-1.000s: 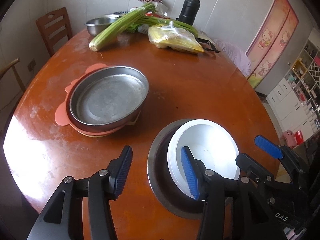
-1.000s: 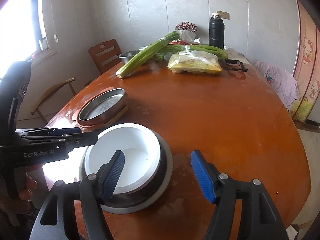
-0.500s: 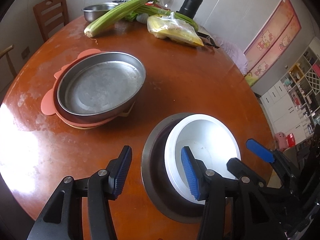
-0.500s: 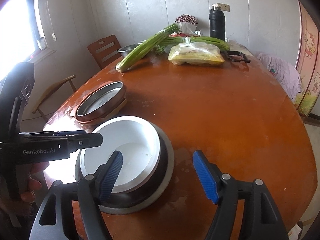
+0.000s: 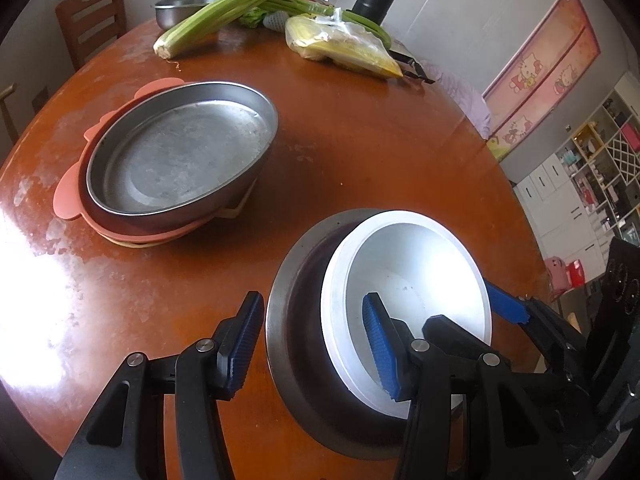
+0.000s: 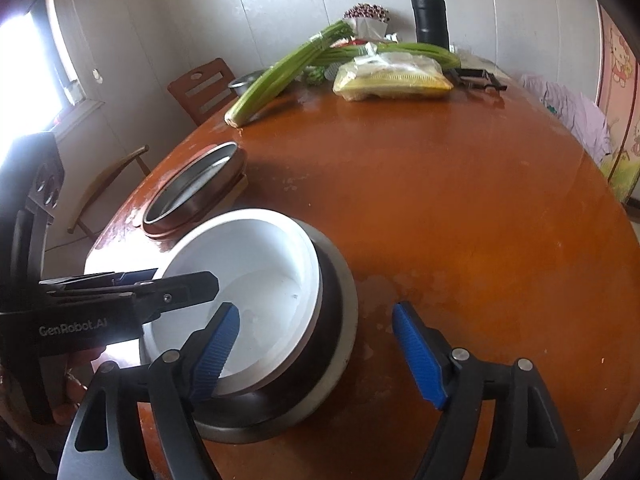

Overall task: Organize plates and bowls
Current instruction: 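Grasp the rim of the steel bowl holding the nested bowls with the left gripper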

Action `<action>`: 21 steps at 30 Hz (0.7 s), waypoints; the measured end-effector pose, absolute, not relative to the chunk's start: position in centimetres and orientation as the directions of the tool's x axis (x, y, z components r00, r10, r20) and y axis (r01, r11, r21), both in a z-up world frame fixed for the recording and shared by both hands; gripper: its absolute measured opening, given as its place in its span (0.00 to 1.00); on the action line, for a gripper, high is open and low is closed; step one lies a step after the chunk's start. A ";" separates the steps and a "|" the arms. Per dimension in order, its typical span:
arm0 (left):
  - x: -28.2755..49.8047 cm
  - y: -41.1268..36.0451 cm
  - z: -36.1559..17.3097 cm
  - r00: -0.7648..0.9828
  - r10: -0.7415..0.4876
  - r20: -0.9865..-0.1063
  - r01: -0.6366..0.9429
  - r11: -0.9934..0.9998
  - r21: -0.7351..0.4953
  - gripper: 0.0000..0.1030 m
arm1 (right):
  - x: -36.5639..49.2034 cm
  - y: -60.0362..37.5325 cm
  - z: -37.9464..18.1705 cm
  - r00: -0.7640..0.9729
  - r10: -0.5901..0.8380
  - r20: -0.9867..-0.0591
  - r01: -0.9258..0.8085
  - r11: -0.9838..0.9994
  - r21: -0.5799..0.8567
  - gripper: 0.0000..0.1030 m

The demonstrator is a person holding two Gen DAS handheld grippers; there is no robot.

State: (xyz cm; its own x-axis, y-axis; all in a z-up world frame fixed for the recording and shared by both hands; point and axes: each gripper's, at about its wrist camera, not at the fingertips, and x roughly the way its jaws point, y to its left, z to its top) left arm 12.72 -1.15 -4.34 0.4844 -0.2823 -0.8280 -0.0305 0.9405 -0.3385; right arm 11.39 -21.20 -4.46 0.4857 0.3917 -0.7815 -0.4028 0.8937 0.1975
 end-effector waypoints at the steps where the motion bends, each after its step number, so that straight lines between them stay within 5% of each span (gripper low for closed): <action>1: 12.6 -1.1 -4.3 0.484 -0.281 -0.829 -0.031 0.941 -0.338 0.51 | 11.5 -21.2 -4.7 0.477 0.397 -0.784 -0.400 0.893 0.209 0.76; 12: 12.6 -1.6 -5.4 0.465 -0.303 -0.832 -0.011 0.938 -0.348 0.51 | 11.6 -19.8 -6.2 0.406 0.413 -0.815 -0.413 0.879 0.240 0.76; 21: 12.6 -2.3 -5.5 0.467 -0.298 -0.833 -0.004 0.941 -0.339 0.48 | 10.7 -19.1 -5.7 0.421 0.423 -0.802 -0.444 0.868 0.225 0.66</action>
State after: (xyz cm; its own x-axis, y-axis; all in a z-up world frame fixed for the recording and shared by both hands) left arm 12.55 -2.35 -5.45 0.4667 -0.2975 -0.8329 -0.0044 0.9409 -0.3386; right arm 10.73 -19.14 -5.70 0.4215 0.4234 -0.8019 -0.4435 0.8676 0.2249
